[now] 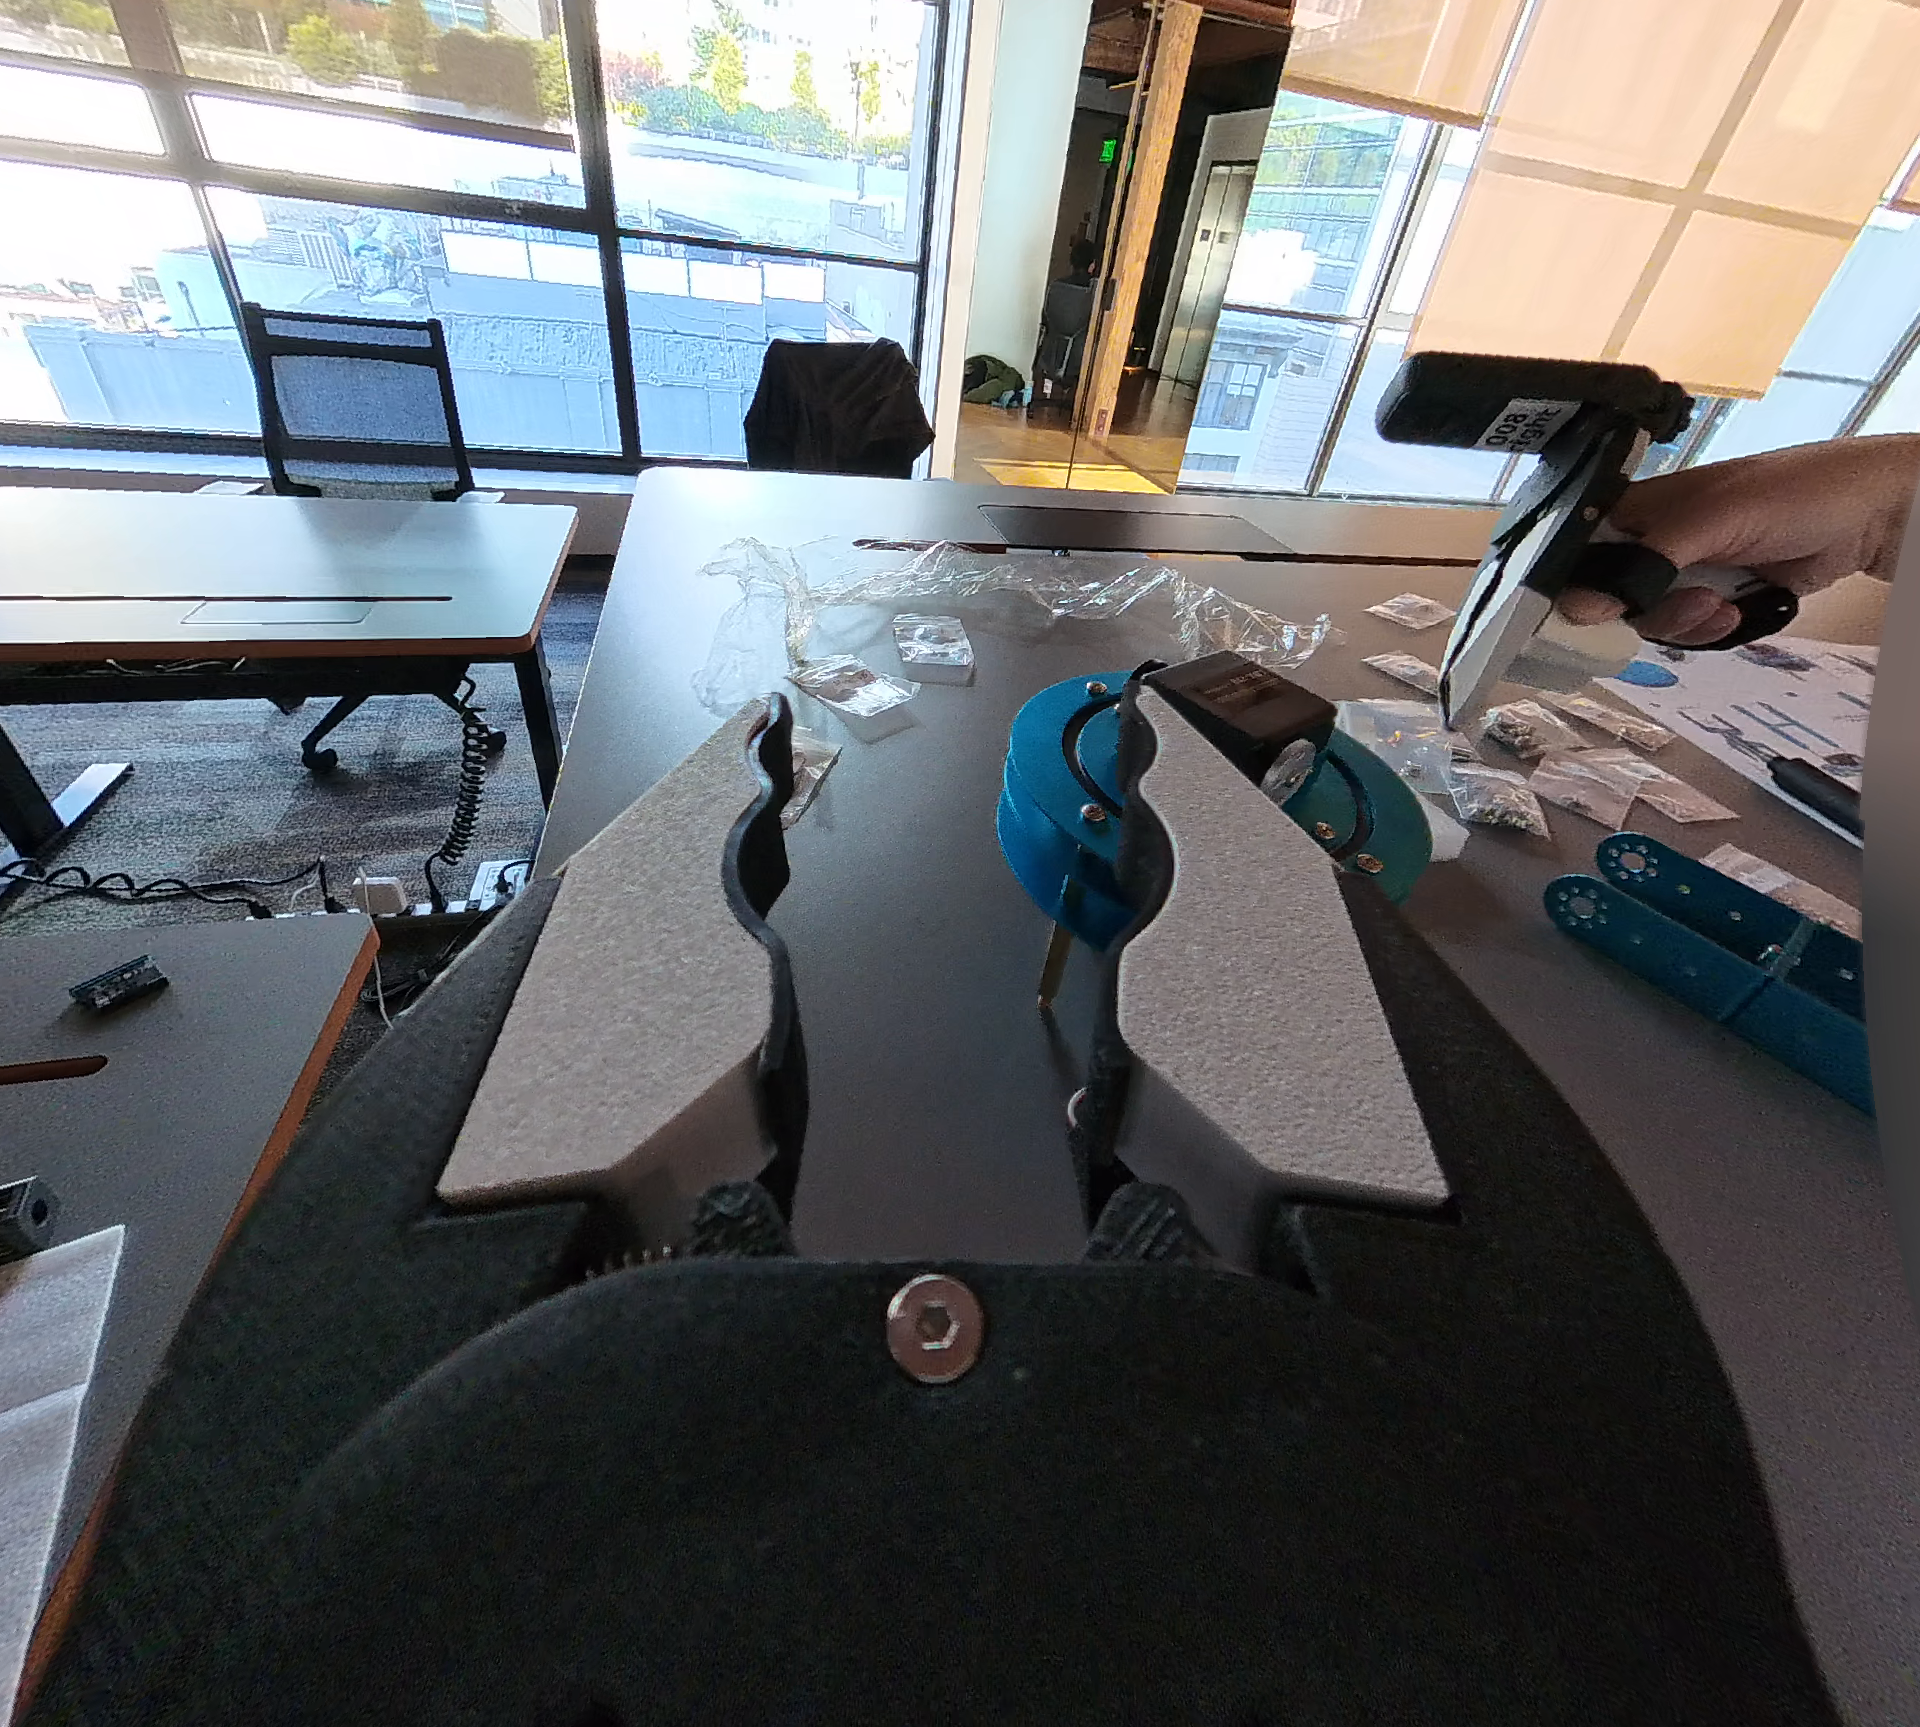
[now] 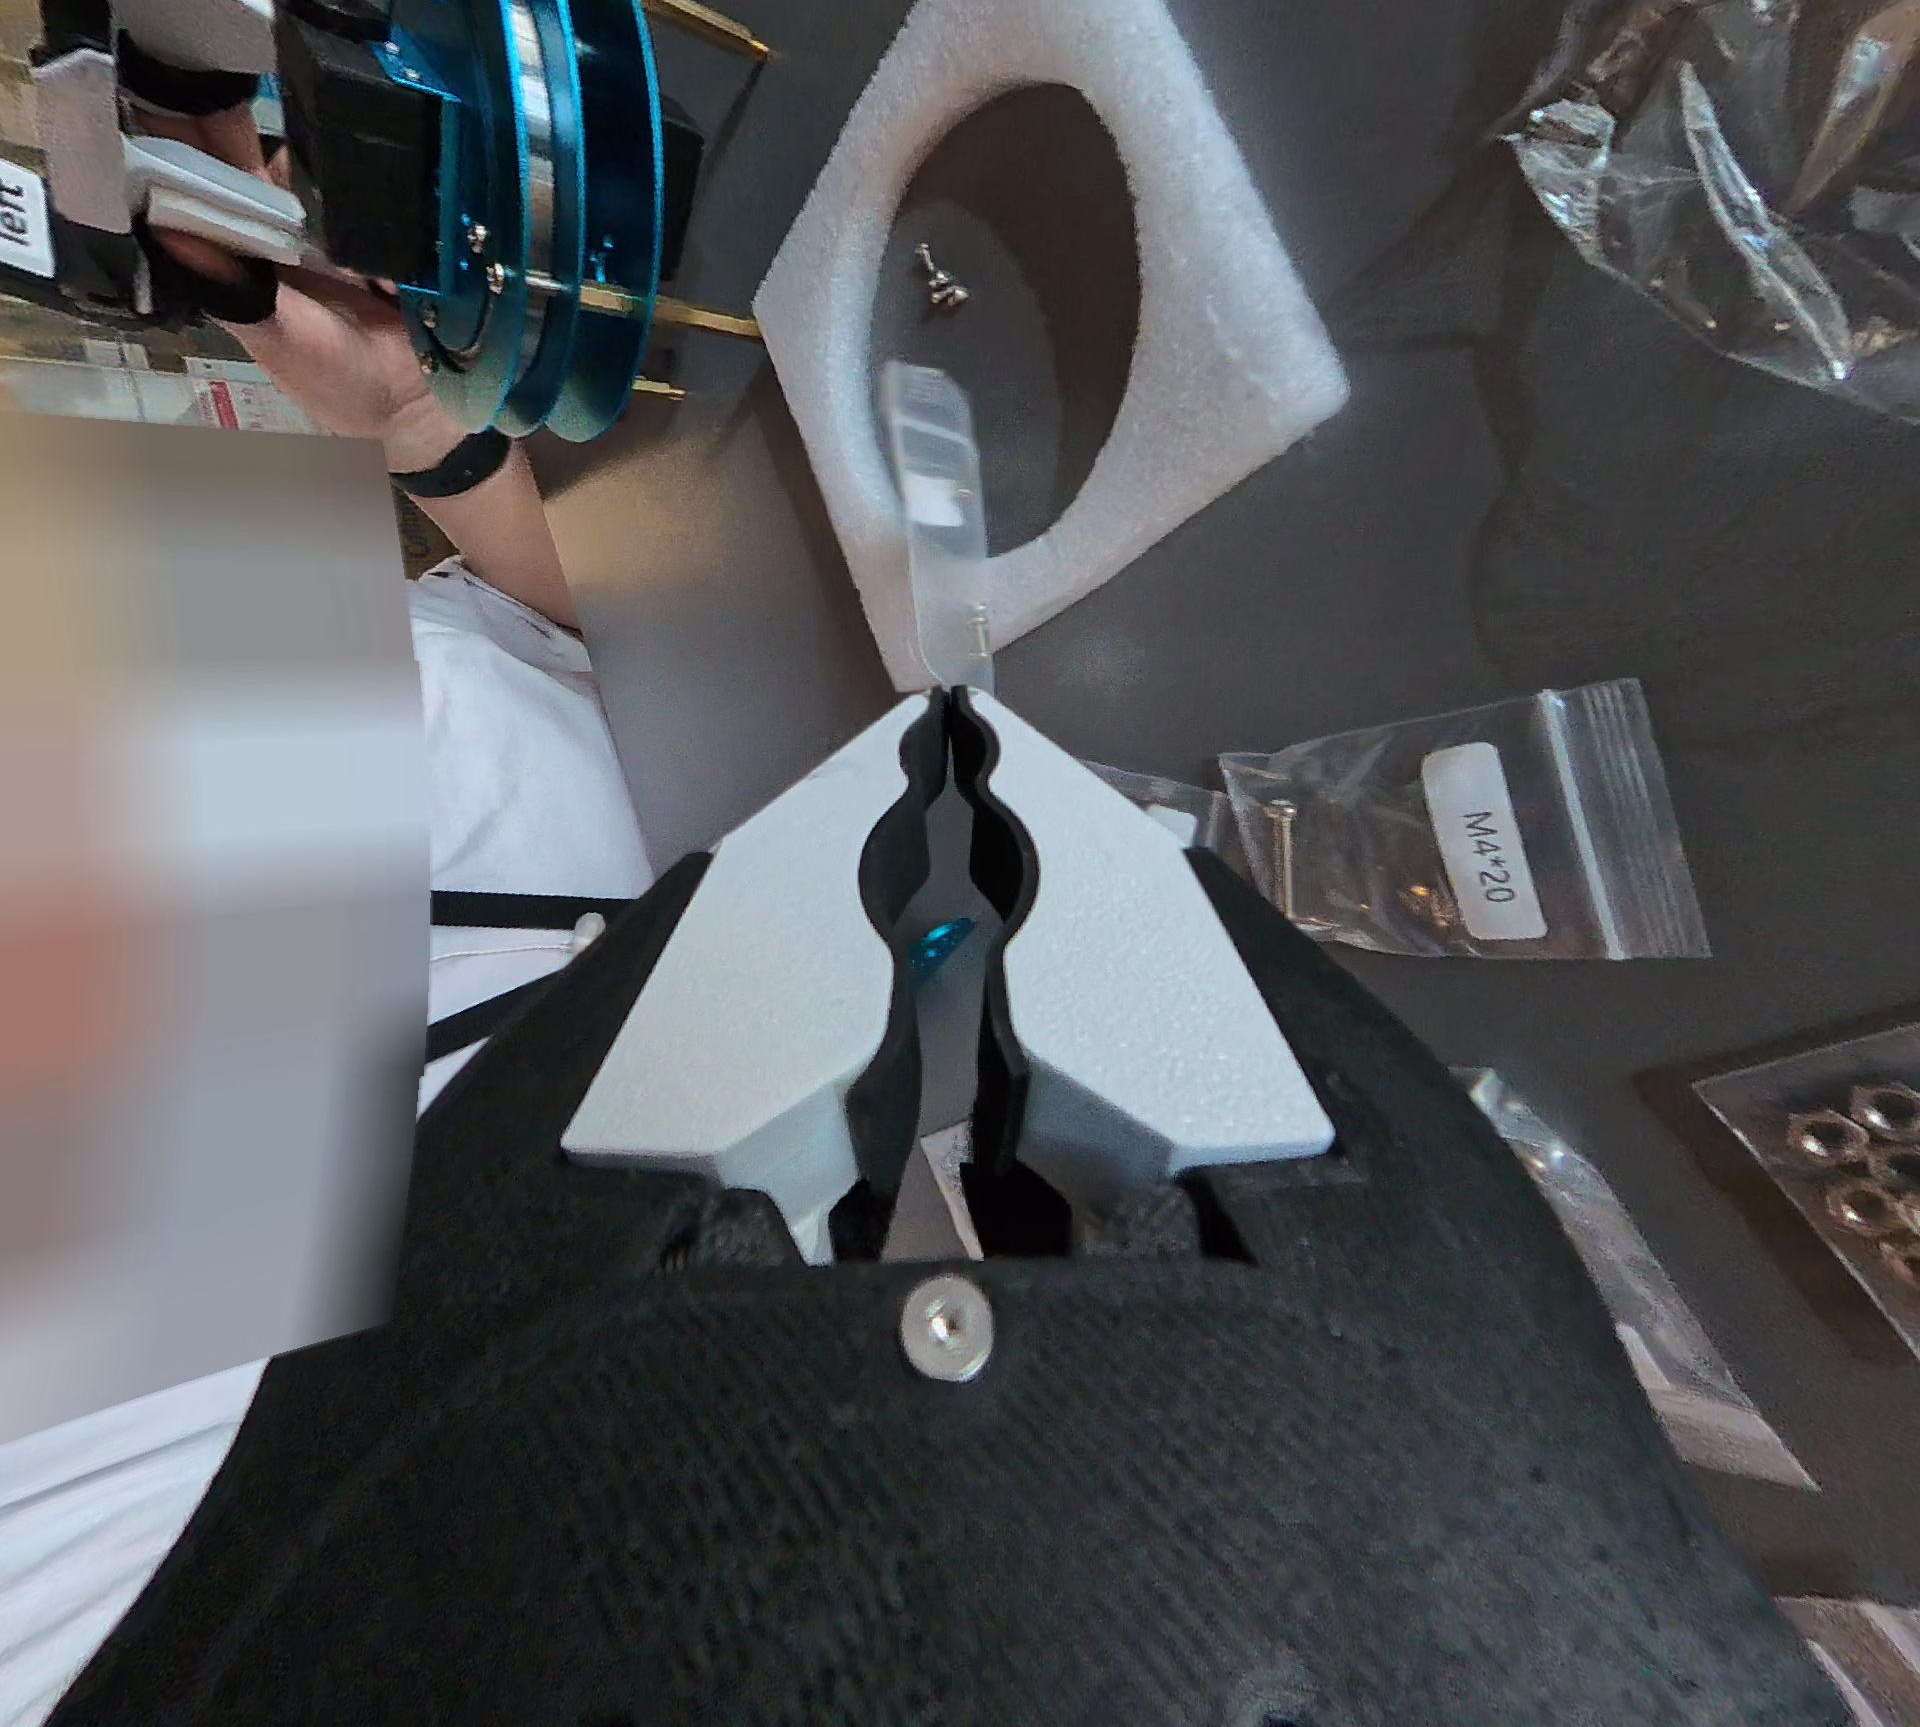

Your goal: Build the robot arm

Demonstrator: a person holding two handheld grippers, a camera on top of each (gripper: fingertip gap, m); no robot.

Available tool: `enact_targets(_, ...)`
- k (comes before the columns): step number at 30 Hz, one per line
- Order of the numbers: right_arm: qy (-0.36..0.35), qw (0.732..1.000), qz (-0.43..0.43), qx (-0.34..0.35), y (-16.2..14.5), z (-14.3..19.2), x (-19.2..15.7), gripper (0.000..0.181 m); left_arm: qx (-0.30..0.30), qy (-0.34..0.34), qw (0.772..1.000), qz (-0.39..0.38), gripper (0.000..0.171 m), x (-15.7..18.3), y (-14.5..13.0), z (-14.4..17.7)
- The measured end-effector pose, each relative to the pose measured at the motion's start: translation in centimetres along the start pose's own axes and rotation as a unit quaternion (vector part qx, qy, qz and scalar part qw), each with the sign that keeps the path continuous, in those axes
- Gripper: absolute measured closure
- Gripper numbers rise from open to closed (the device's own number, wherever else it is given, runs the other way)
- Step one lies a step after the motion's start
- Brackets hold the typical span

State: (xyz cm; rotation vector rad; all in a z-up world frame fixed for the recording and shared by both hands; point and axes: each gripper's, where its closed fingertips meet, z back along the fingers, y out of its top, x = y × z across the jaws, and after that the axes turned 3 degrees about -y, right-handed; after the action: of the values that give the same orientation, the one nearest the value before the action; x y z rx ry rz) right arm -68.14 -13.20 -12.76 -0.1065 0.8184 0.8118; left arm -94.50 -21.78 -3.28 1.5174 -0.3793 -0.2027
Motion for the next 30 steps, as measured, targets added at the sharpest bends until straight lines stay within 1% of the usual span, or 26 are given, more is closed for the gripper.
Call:
enact_targets(3, 0.029, 0.999, -0.017, 0.003, 0.1, 0.1, 0.0, 0.181, -0.001, 0.003, 1.0, 0.002, 0.11, -0.3, -0.1, -0.1)
enact_targets(5, 0.031, 0.999, -0.031, 0.002, 0.1, 0.2, 0.4, 0.181, -0.002, 0.005, 1.0, 0.003, 0.11, -0.4, -0.1, -0.1)
enact_targets(10, 0.051, 0.997, -0.059, -0.027, 0.0, 0.7, 0.0, 0.181, -0.002, 0.007, 1.0, 0.004, 0.11, -0.6, -0.1, -0.4)
enact_targets(14, 0.051, 0.994, -0.078, -0.056, 0.4, 1.1, -0.3, 0.181, -0.006, 0.006, 1.0, 0.004, 0.11, -0.6, -0.2, -0.7)
enact_targets(18, 0.034, 0.992, -0.084, -0.087, 0.3, 1.1, 0.3, 0.181, -0.007, 0.005, 1.0, 0.005, 0.11, -0.5, -0.4, -0.9)
enact_targets(23, 0.03, 0.991, -0.08, -0.1, 0.3, 0.8, 0.2, 0.181, -0.007, 0.008, 1.0, 0.008, 0.11, -0.8, -0.5, -0.7)
enact_targets(27, 0.027, 0.992, -0.079, -0.099, 0.8, 1.2, 0.0, 0.181, -0.004, 0.012, 1.0, 0.009, 0.11, -1.0, -0.4, -0.5)
enact_targets(30, 0.022, 0.99, -0.068, -0.12, 0.7, 1.5, -0.7, 0.181, -0.007, 0.014, 1.0, 0.008, 0.11, -1.2, -0.5, -0.5)
